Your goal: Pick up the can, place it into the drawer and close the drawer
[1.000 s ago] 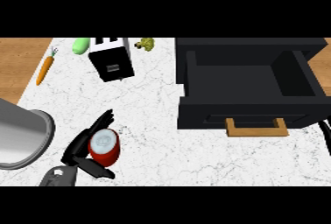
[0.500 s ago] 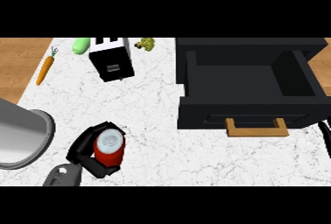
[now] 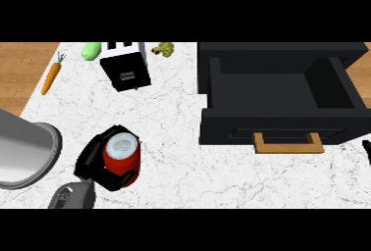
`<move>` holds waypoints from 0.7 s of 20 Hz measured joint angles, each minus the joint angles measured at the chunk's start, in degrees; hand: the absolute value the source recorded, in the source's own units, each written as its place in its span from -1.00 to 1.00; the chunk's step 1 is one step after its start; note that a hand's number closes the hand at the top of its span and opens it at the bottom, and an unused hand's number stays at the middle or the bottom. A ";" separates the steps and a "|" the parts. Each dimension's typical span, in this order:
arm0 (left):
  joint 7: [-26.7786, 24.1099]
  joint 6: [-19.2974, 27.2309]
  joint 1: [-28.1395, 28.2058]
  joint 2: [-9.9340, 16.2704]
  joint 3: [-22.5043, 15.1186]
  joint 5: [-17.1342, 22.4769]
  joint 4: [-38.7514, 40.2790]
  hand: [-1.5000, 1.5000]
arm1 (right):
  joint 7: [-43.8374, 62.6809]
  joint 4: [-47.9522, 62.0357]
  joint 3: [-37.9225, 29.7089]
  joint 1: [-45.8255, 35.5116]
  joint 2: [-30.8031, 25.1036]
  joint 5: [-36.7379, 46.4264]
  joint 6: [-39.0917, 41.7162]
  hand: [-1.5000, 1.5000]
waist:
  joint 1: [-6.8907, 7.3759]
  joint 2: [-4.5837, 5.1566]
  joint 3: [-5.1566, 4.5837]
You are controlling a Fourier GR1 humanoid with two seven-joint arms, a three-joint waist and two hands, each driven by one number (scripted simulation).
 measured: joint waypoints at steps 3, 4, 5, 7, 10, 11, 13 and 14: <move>1.18 8.53 -1.57 -0.91 5.44 1.13 -0.03 1.00 | 0.10 0.14 -0.59 -0.22 -0.24 -0.68 0.08 -1.00 | 0.04 0.04 0.01; 2.33 10.96 -2.21 -1.38 6.16 1.64 -1.14 1.00 | -0.08 0.03 -0.22 0.18 -0.10 -0.65 0.02 -1.00 | 0.03 0.00 0.01; 2.81 12.92 -3.01 -1.70 6.90 1.75 -1.38 1.00 | 0.69 0.02 -0.52 -0.62 -0.39 -0.93 -0.28 -1.00 | 0.00 0.00 0.02; 4.94 15.90 -4.90 -1.78 7.79 2.01 -2.40 1.00 | 0.23 -0.49 -0.02 0.22 -0.09 -0.75 -0.68 -1.00 | -0.13 -0.01 0.00; 10.12 18.42 -5.71 -2.32 6.64 2.45 -7.34 1.00 | -1.23 0.50 -0.28 0.26 -0.17 -0.69 -0.37 -1.00 | -0.13 -0.05 0.02; 10.82 19.39 -5.94 -2.51 5.79 2.18 -8.28 1.00 | -0.74 0.25 -0.51 0.02 -0.36 -1.01 -0.24 -1.00 | -0.14 -0.04 0.02; 12.91 22.96 -7.58 -2.77 2.85 2.05 -10.06 1.00 | -0.53 -0.21 0.10 0.20 -0.14 -0.62 -0.43 -1.00 | -0.24 -0.04 0.01; 14.05 23.46 -8.21 -2.87 2.05 1.91 -11.03 1.00 | 0.41 -1.32 0.29 0.36 -0.02 -0.65 -0.70 -1.00 | -0.26 -0.05 0.02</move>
